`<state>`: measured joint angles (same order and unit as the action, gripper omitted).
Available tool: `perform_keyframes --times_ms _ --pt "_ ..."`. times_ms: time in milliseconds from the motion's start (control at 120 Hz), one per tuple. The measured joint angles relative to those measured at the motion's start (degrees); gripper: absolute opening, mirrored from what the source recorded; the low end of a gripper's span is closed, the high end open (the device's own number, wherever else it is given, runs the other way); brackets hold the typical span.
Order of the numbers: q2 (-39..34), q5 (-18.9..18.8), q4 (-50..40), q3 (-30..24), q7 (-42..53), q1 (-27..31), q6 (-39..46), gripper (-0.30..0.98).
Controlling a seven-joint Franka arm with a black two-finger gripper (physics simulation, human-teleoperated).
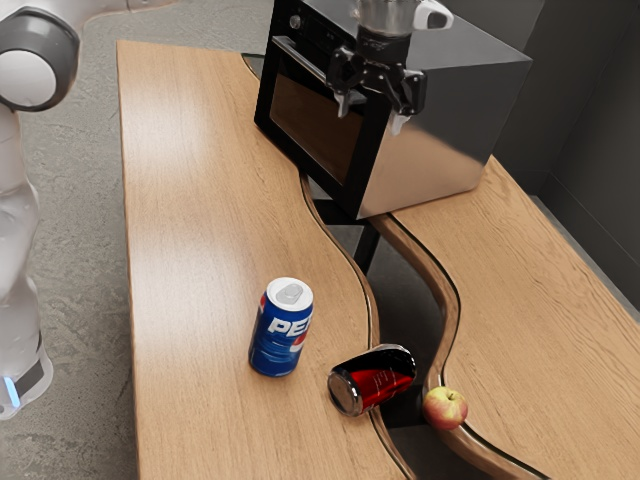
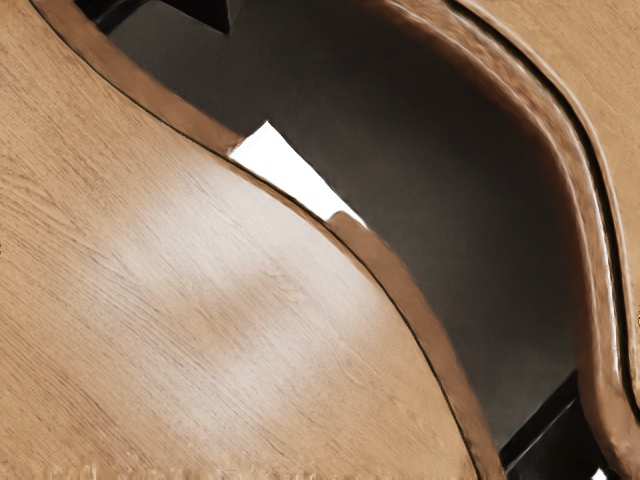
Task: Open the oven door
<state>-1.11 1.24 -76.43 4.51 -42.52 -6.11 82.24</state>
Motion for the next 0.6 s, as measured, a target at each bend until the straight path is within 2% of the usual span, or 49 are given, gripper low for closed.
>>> perform_keyframes --times_ms 83,250,333,383,600 --pt "-0.1 0.0 0.2 0.1 -12.2 -1.9 -1.2 0.69" --pt "-5.1 -1.1 -0.4 1.4 -32.0 -8.2 -4.8 0.69" --pt "-7.0 -1.7 -0.2 2.8 -40.1 -7.2 -6.8 0.69" --pt "-9.7 -1.8 -3.1 3.6 -44.4 -6.7 -7.2 0.69" --pt "-11.6 -2.2 -10.3 4.5 -56.5 -2.4 5.9 0.69"
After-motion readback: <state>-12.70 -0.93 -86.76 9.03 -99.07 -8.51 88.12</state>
